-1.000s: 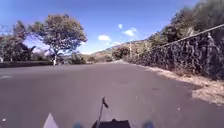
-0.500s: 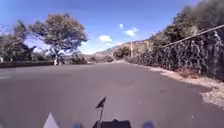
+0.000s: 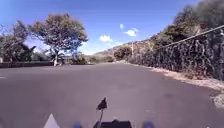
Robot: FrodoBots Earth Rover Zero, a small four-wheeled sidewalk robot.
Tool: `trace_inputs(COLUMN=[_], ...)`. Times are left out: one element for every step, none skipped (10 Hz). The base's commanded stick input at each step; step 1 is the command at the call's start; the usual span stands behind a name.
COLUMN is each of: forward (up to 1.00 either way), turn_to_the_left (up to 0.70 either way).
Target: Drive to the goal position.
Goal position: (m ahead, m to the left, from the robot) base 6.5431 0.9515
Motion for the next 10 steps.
trace_inputs(forward=[0.50, 0.50, 0.50, 0.50, 0.50, 0.50, 0.50, 0.50, 0.50, 0.50], turn_to_the_left=[0.00, 0.00, 0.00, 0.00, 0.00, 0.00, 0.00, 0.00, 0.00, 0.00])
